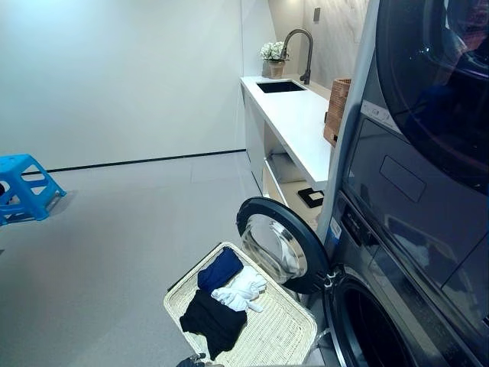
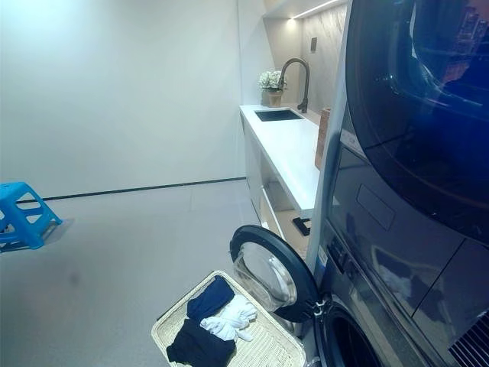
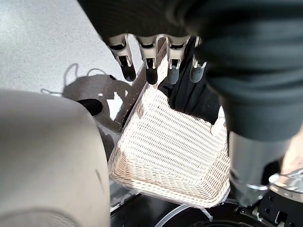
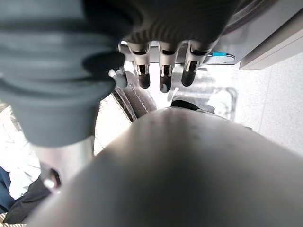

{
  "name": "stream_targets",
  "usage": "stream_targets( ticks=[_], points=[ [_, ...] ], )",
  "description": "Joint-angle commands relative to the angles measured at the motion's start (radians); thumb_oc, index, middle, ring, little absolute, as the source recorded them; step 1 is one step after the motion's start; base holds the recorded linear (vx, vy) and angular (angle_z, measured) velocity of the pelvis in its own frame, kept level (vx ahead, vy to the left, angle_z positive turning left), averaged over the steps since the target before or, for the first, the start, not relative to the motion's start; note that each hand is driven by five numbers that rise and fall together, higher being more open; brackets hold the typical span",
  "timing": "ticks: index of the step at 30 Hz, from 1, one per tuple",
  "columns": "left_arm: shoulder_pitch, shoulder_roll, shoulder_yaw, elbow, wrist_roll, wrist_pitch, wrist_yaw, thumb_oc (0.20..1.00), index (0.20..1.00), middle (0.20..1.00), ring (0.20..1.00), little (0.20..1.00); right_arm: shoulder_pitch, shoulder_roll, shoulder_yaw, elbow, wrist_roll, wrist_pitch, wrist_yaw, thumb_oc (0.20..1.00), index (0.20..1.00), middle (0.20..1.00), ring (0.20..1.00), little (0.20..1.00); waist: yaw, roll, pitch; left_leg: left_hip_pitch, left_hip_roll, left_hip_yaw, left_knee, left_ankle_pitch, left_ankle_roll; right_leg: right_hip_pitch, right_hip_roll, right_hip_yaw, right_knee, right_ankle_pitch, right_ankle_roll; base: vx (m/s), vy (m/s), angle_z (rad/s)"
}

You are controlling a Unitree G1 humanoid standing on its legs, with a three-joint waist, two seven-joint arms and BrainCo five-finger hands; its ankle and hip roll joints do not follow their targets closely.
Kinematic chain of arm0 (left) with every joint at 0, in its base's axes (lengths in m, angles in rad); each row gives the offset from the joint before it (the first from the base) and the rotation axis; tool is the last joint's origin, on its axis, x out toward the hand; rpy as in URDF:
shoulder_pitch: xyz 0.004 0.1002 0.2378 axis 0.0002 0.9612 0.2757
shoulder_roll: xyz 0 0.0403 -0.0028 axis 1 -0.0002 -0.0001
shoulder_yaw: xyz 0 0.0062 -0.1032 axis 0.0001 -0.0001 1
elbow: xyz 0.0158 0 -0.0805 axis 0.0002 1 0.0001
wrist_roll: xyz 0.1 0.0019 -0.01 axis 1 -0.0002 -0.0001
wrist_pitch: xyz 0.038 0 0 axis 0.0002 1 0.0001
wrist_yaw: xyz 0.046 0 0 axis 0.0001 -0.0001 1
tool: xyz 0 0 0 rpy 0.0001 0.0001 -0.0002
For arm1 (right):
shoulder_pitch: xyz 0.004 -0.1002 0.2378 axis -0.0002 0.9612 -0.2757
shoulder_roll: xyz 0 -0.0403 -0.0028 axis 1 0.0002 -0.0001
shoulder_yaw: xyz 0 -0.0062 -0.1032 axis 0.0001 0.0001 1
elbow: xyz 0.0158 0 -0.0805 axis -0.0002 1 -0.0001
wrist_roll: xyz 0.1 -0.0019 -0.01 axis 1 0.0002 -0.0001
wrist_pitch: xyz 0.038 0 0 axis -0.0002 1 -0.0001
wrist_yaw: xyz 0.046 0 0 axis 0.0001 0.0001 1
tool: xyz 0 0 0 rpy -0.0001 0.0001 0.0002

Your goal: Put the clothes into the washing machine.

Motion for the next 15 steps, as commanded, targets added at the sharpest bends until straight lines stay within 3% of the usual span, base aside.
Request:
stream_targets(
  ticks=[1,6,8,13,15],
  points=[
    [-0.006,-0.054,0.003,0.082,-0.012,0.004,0.003,1.000,1.000,1.000,1.000,1.000,-0.047,0.065,0.010,0.070,0.001,-0.007,-0.013,1.000,1.000,1.000,1.000,1.000,-0.006,-0.038,0.006,-0.042,-0.092,-0.005,0.001,-0.007,0.087,-0.002,-0.027,-0.013,0.009,0.015,0.038,0.00,0.000,0.00],
    [-0.009,-0.051,-0.002,0.079,0.016,-0.018,0.026,1.000,1.000,1.000,1.000,1.000,-0.050,0.065,0.015,0.071,0.004,-0.011,-0.014,1.000,1.000,1.000,1.000,1.000,-0.004,-0.037,0.008,-0.043,-0.092,-0.006,0.001,-0.005,0.087,-0.003,-0.028,-0.016,0.009,0.015,0.038,0.00,0.000,0.00],
    [-0.011,-0.049,-0.018,0.075,0.117,-0.051,0.145,1.000,1.000,1.000,1.000,1.000,-0.051,0.065,0.021,0.069,0.004,-0.013,-0.013,1.000,1.000,1.000,1.000,1.000,-0.004,-0.036,0.011,-0.045,-0.091,-0.005,0.001,-0.004,0.087,-0.005,-0.028,-0.017,0.009,0.016,0.038,0.00,0.000,0.00],
    [-0.026,-0.033,-0.042,0.069,0.166,-0.041,0.278,1.000,1.000,1.000,1.000,1.000,-0.055,0.059,0.040,0.072,0.009,-0.015,-0.009,1.000,1.000,1.000,1.000,1.000,-0.006,-0.035,0.018,-0.051,-0.092,-0.002,0.001,-0.002,0.085,-0.011,-0.028,-0.012,0.008,0.018,0.040,0.02,0.012,-0.01],
    [-0.037,-0.023,-0.043,0.065,0.211,-0.065,0.354,1.000,1.000,1.000,1.000,1.000,-0.057,0.055,0.044,0.077,0.006,-0.021,-0.010,1.000,1.000,1.000,1.000,1.000,-0.008,-0.032,0.024,-0.058,-0.092,-0.001,0.001,0.002,0.085,-0.018,-0.027,-0.009,0.006,0.023,0.041,0.04,0.031,-0.05]
  ],
)
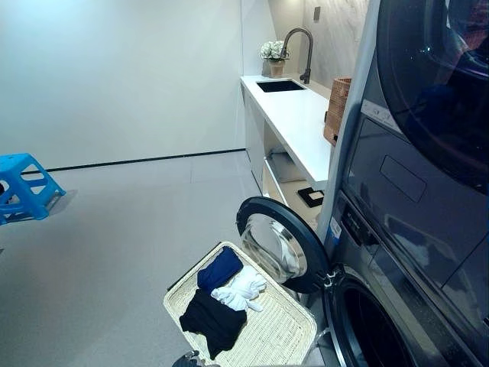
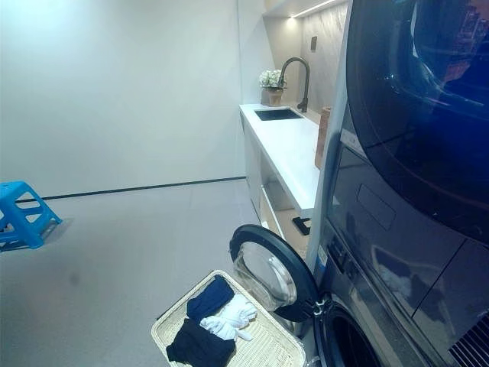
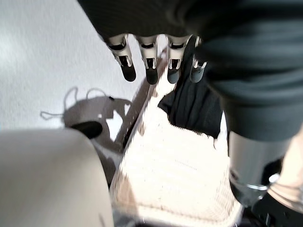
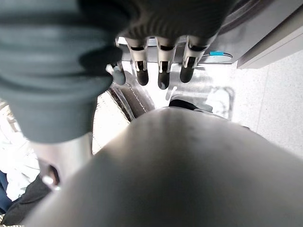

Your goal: Put the clothes into the washing machine.

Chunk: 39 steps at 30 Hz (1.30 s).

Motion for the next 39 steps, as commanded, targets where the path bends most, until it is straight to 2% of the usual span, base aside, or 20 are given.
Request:
stream_targets(
  ticks=[1,2,3,10,16,21,25,27,32,33,39],
  points=[
    [-0.044,-0.023,-0.010,0.057,0.100,-0.043,0.135,1.000,1.000,1.000,1.000,1.000,-0.057,0.058,0.037,0.076,0.003,-0.022,-0.004,1.000,1.000,1.000,1.000,1.000,-0.011,-0.033,0.025,-0.052,-0.092,-0.004,0.001,0.003,0.084,-0.008,-0.027,-0.011,0.006,0.024,0.041,0.02,0.030,-0.06],
    [-0.047,-0.020,-0.011,0.054,0.107,-0.044,0.153,1.000,1.000,1.000,1.000,1.000,-0.057,0.056,0.038,0.076,0.001,-0.023,-0.004,1.000,1.000,1.000,1.000,1.000,-0.011,-0.032,0.027,-0.053,-0.091,-0.004,0.001,0.004,0.084,-0.009,-0.027,-0.011,0.006,0.025,0.041,0.02,0.054,-0.09],
    [-0.058,-0.009,-0.021,0.039,0.147,-0.054,0.212,1.000,1.000,1.000,1.000,1.000,-0.058,0.050,0.044,0.077,0.002,-0.025,-0.004,1.000,1.000,1.000,1.000,1.000,-0.014,-0.029,0.034,-0.059,-0.092,-0.002,0.001,0.007,0.083,-0.017,-0.027,-0.007,0.007,0.028,0.042,0.02,0.060,-0.08],
    [-0.113,0.019,-0.081,0.009,0.267,-0.039,0.340,1.000,1.000,1.000,1.000,1.000,-0.070,0.020,0.061,0.078,0.003,-0.036,-0.012,1.000,1.000,1.000,1.000,1.000,-0.030,-0.013,0.061,-0.095,-0.092,0.009,0.001,0.017,0.082,-0.061,-0.032,0.002,0.007,0.041,0.047,-0.02,0.062,-0.07],
    [-0.209,0.029,-0.151,-0.002,0.321,0.025,0.432,1.000,1.000,1.000,1.000,1.000,-0.128,-0.006,0.094,0.047,0.040,-0.050,-0.022,1.000,1.000,1.000,1.000,1.000,-0.062,0.004,0.137,-0.152,-0.096,0.037,0.001,0.034,0.089,-0.145,-0.032,0.055,0.017,0.069,0.050,-0.11,0.075,-0.23],
    [-0.293,0.044,-0.167,-0.003,0.324,0.054,0.575,1.000,1.000,1.000,1.000,1.000,-0.173,-0.016,0.127,0.025,0.054,-0.077,-0.029,1.000,1.000,1.000,1.000,1.000,-0.079,-0.003,0.225,-0.206,-0.104,0.052,0.026,0.040,0.098,-0.215,-0.031,0.107,0.042,0.087,0.050,-0.11,0.050,-0.22],
    [-0.366,0.051,-0.154,-0.001,0.306,0.060,0.655,1.000,1.000,1.000,1.000,1.000,-0.221,-0.016,0.151,0.013,0.065,-0.087,-0.037,1.000,1.000,1.000,1.000,1.000,-0.083,-0.014,0.292,-0.274,-0.115,0.055,0.077,0.037,0.103,-0.273,-0.032,0.136,0.057,0.106,0.049,-0.11,0.029,-0.17],
    [-0.444,0.063,-0.144,0.007,0.298,0.062,0.689,1.000,1.000,1.000,1.000,1.000,-0.268,-0.006,0.178,0.004,0.088,-0.086,-0.047,1.000,1.000,1.000,1.000,1.000,-0.085,-0.030,0.345,-0.333,-0.119,0.059,0.113,0.041,0.104,-0.327,-0.030,0.155,0.069,0.127,0.048,-0.14,0.031,-0.21],
    [-0.542,0.095,-0.139,0.021,0.305,0.076,0.692,1.000,1.000,1.000,1.000,1.000,-0.331,0.006,0.201,-0.010,0.130,-0.088,-0.052,1.000,1.000,1.000,1.000,1.000,-0.091,-0.055,0.405,-0.404,-0.120,0.071,0.148,0.047,0.105,-0.395,-0.020,0.178,0.084,0.149,0.050,-0.08,0.004,-0.20],
    [-0.585,0.113,-0.141,0.029,0.295,0.085,0.691,1.000,1.000,1.000,1.000,1.000,-0.360,0.013,0.214,-0.020,0.154,-0.084,-0.057,1.000,1.000,1.000,1.000,1.000,-0.095,-0.071,0.429,-0.439,-0.122,0.077,0.173,0.046,0.104,-0.427,-0.016,0.186,0.096,0.157,0.048,-0.06,0.005,-0.18],
    [-0.695,0.163,-0.135,0.052,0.251,0.105,0.692,1.000,1.000,1.000,1.000,1.000,-0.410,0.012,0.237,-0.055,0.200,-0.089,-0.059,1.000,1.000,1.000,1.000,1.000,-0.116,-0.107,0.495,-0.529,-0.127,0.089,0.240,0.047,0.100,-0.517,-0.005,0.196,0.138,0.175,0.043,-0.04,0.028,-0.07]
  ],
)
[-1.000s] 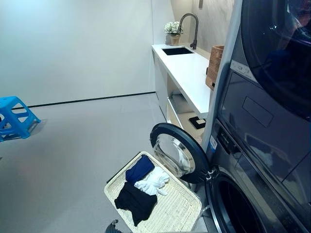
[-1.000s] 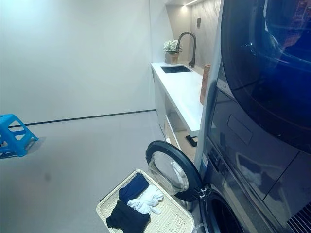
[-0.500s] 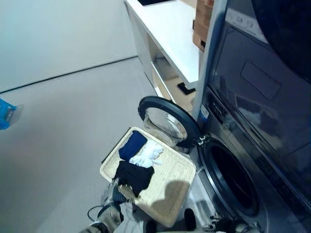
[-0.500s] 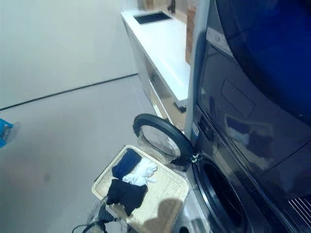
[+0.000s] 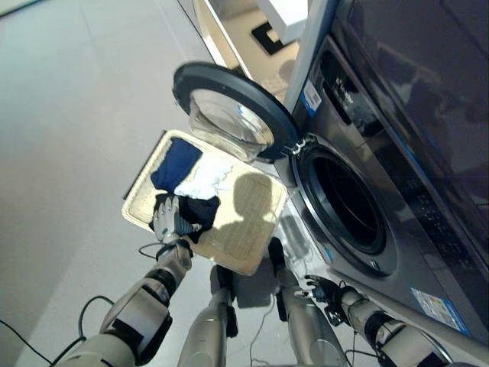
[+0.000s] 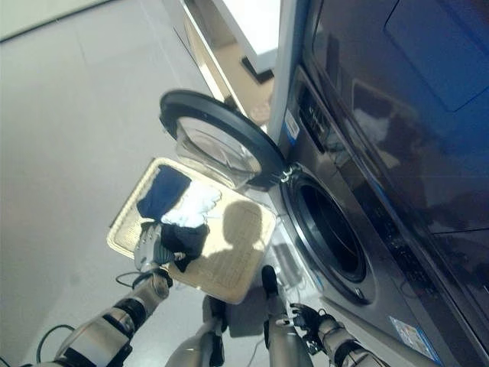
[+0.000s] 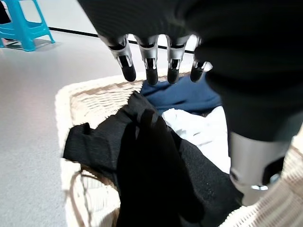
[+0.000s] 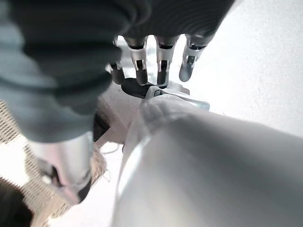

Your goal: Put the clothes into the washing machine.

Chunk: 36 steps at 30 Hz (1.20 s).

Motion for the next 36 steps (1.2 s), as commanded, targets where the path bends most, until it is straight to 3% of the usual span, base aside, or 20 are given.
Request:
stream_targets(
  ticks=[1,9,10,13,16,17,19,20,21,23,26,36],
  points=[
    [-0.040,0.025,0.032,0.050,-0.037,0.013,0.039,1.000,1.000,1.000,1.000,1.000,0.013,0.000,0.059,-0.032,0.048,-0.022,-0.003,1.000,1.000,1.000,1.000,1.000,-0.012,-0.017,-0.002,-0.120,-0.065,-0.040,0.108,0.020,0.066,-0.046,0.017,-0.008,0.044,0.040,0.003,-0.03,0.062,-0.08],
    [-0.100,0.060,0.039,0.071,-0.069,0.048,0.060,1.000,1.000,1.000,1.000,1.000,0.007,-0.005,0.077,-0.071,0.122,-0.031,0.006,1.000,1.000,1.000,1.000,1.000,-0.031,-0.026,0.008,-0.205,-0.062,-0.034,0.151,0.021,0.062,-0.131,0.027,-0.008,0.083,0.039,-0.005,0.01,0.014,-0.03],
    [-0.143,0.086,0.040,0.105,-0.082,0.093,0.052,1.000,1.000,1.000,1.000,1.000,0.010,-0.011,0.085,-0.107,0.174,-0.040,0.005,1.000,1.000,1.000,1.000,1.000,-0.046,-0.033,0.008,-0.294,-0.058,-0.037,0.199,0.020,0.061,-0.213,0.041,-0.011,0.125,0.034,-0.013,0.04,0.014,-0.01],
    [-0.169,0.093,0.009,0.131,-0.059,0.167,-0.021,1.000,1.000,1.000,1.000,1.000,0.007,-0.024,0.087,-0.128,0.185,-0.049,0.002,1.000,1.000,1.000,1.000,1.000,-0.057,-0.030,0.008,-0.344,-0.058,-0.049,0.229,0.016,0.061,-0.266,0.045,-0.013,0.151,0.029,-0.017,0.03,0.018,-0.06],
    [-0.179,0.099,-0.010,0.138,-0.057,0.195,-0.060,1.000,1.000,1.000,1.000,1.000,0.002,-0.029,0.090,-0.142,0.187,-0.047,-0.001,1.000,1.000,1.000,1.000,1.000,-0.061,-0.028,0.008,-0.361,-0.055,-0.049,0.235,0.017,0.060,-0.284,0.044,-0.014,0.157,0.028,-0.018,0.00,0.011,-0.04],
    [-0.195,0.101,-0.045,0.149,-0.011,0.261,-0.176,0.774,0.774,0.774,0.774,0.774,-0.008,-0.036,0.090,-0.150,0.192,-0.053,-0.002,1.000,1.000,1.000,1.000,1.000,-0.066,-0.025,0.008,-0.386,-0.055,-0.054,0.244,0.017,0.060,-0.309,0.043,-0.016,0.163,0.027,-0.022,0.00,0.021,-0.09],
    [-0.196,0.100,-0.080,0.154,0.010,0.301,-0.252,0.793,0.793,0.793,0.793,0.793,-0.019,-0.042,0.088,-0.161,0.198,-0.043,0.000,1.000,1.000,1.000,1.000,1.000,-0.069,-0.021,0.008,-0.399,-0.055,-0.059,0.249,0.019,0.058,-0.323,0.042,-0.020,0.169,0.028,-0.023,0.00,0.012,-0.02],
    [-0.198,0.100,-0.089,0.156,0.013,0.310,-0.276,0.708,0.708,0.708,0.708,0.708,-0.024,-0.044,0.089,-0.168,0.202,-0.037,-0.002,1.000,1.000,1.000,1.000,1.000,-0.070,-0.021,0.008,-0.404,-0.055,-0.060,0.249,0.020,0.058,-0.328,0.042,-0.021,0.170,0.028,-0.023,0.00,0.000,0.00],
    [-0.209,0.099,-0.114,0.164,0.052,0.349,-0.338,0.520,0.520,0.520,0.520,0.520,-0.039,-0.046,0.091,-0.176,0.209,-0.028,-0.008,1.000,1.000,1.000,1.000,1.000,-0.074,-0.020,0.008,-0.416,-0.054,-0.059,0.252,0.020,0.056,-0.341,0.042,-0.026,0.172,0.026,-0.026,0.00,0.000,0.00],
    [-0.213,0.099,-0.132,0.165,0.062,0.369,-0.378,0.442,0.442,0.442,0.442,0.442,-0.045,-0.051,0.091,-0.178,0.212,-0.028,-0.008,1.000,1.000,1.000,1.000,1.000,-0.076,-0.019,0.008,-0.423,-0.053,-0.059,0.254,0.021,0.055,-0.347,0.040,-0.027,0.173,0.027,-0.027,0.00,0.000,0.00],
    [-0.218,0.100,-0.168,0.160,0.092,0.394,-0.431,0.200,0.200,0.200,0.200,0.200,-0.056,-0.065,0.087,-0.188,0.221,-0.019,-0.009,1.000,1.000,1.000,1.000,1.000,-0.081,-0.015,0.008,-0.442,-0.051,-0.061,0.255,0.028,0.049,-0.365,0.038,-0.032,0.174,0.028,-0.030,0.00,0.000,0.00],
    [-0.245,0.104,-0.245,0.157,0.270,0.404,-0.415,0.200,0.200,0.200,0.200,0.200,-0.068,-0.087,0.089,-0.194,0.302,-0.056,0.002,1.000,1.000,1.000,1.000,1.000,-0.079,-0.014,0.008,-0.524,-0.041,-0.081,0.257,0.046,0.039,-0.441,0.034,-0.053,0.184,0.025,-0.035,-0.02,-0.025,0.00]
  ],
)
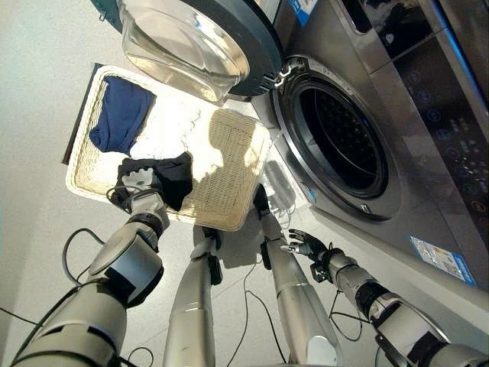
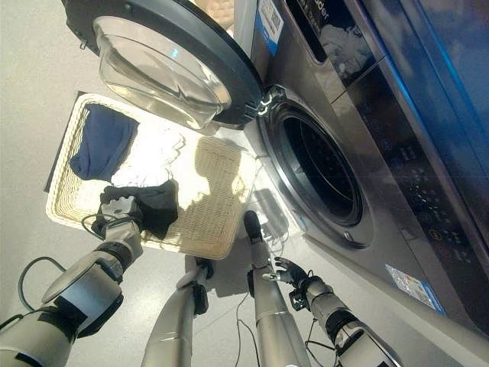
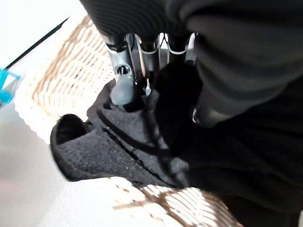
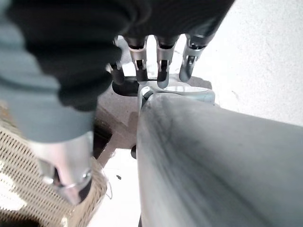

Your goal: Put the clothes into the washing machine.

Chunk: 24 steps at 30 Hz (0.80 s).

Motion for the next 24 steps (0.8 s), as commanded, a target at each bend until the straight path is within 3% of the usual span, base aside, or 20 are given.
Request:
stream_targets(
  ticks=[1,3,7,11,15,18,19,24],
  points=[
    [0.066,-0.014,0.038,0.029,0.065,0.019,-0.016,0.200,0.200,0.200,0.200,0.200,0.028,-0.037,0.035,-0.026,0.064,-0.021,0.003,1.000,1.000,1.000,1.000,1.000,0.001,0.016,-0.006,-0.036,-0.035,-0.074,-0.063,0.119,0.020,0.006,0.031,-0.089,-0.014,0.024,-0.054,-0.03,-0.040,0.03],
    [0.064,-0.018,0.027,0.022,0.054,0.000,0.029,0.200,0.200,0.200,0.200,0.200,0.023,-0.035,0.036,-0.034,0.097,-0.047,0.006,1.000,1.000,1.000,1.000,1.000,0.005,0.013,-0.006,-0.048,-0.032,-0.082,-0.072,0.125,0.019,-0.006,0.032,-0.095,-0.015,0.023,-0.056,-0.04,-0.080,0.04],
    [0.065,-0.017,0.041,0.003,-0.153,-0.108,0.138,0.200,0.200,0.200,0.200,0.200,0.021,-0.031,0.033,-0.077,0.152,-0.094,0.003,1.000,1.000,1.000,1.000,1.000,0.011,0.010,-0.006,-0.045,-0.030,-0.093,-0.092,0.139,0.016,-0.006,0.038,-0.101,-0.020,0.024,-0.058,-0.04,-0.069,0.06],
    [0.066,0.026,0.150,-0.120,-0.420,-0.334,0.239,0.200,0.200,0.200,0.200,0.200,0.029,-0.049,0.019,-0.302,0.182,-0.155,-0.072,1.000,1.000,1.000,1.000,1.000,0.025,0.019,-0.006,-0.017,-0.030,-0.109,-0.136,0.164,0.004,0.019,0.042,-0.114,-0.038,0.023,-0.056,-0.06,-0.086,0.07],
    [0.200,0.036,0.293,-0.408,-0.616,-0.472,0.239,0.200,0.200,0.200,0.200,0.200,0.099,-0.062,-0.017,-0.599,0.154,-0.140,-0.204,1.000,1.000,1.000,1.000,1.000,0.045,0.036,-0.006,0.015,-0.032,-0.122,-0.165,0.179,-0.004,0.052,0.041,-0.127,-0.047,0.017,-0.054,-0.05,-0.093,0.15],
    [0.295,0.021,0.335,-0.558,-0.638,-0.509,0.245,0.200,0.200,0.200,0.200,0.200,0.140,-0.072,-0.053,-0.702,0.136,-0.135,-0.234,1.000,1.000,1.000,1.000,1.000,0.059,0.047,-0.006,0.031,-0.035,-0.130,-0.178,0.186,-0.005,0.070,0.039,-0.137,-0.050,0.015,-0.053,-0.04,-0.067,0.19],
    [0.379,0.010,0.362,-0.678,-0.643,-0.543,0.246,0.200,0.200,0.200,0.200,0.200,0.179,-0.084,-0.094,-0.781,0.104,-0.125,-0.247,1.000,1.000,1.000,1.000,1.000,0.073,0.056,-0.006,0.049,-0.036,-0.134,-0.196,0.193,-0.005,0.087,0.037,-0.148,-0.053,0.014,-0.050,-0.03,-0.053,0.24],
    [0.485,0.006,0.395,-0.801,-0.601,-0.576,0.258,0.200,0.200,0.200,0.200,0.200,0.235,-0.107,-0.149,-0.874,0.075,-0.118,-0.252,1.000,1.000,1.000,1.000,1.000,0.086,0.067,-0.006,0.079,-0.036,-0.139,-0.230,0.204,-0.003,0.115,0.036,-0.164,-0.064,0.011,-0.048,-0.02,-0.020,0.13]
  ],
)
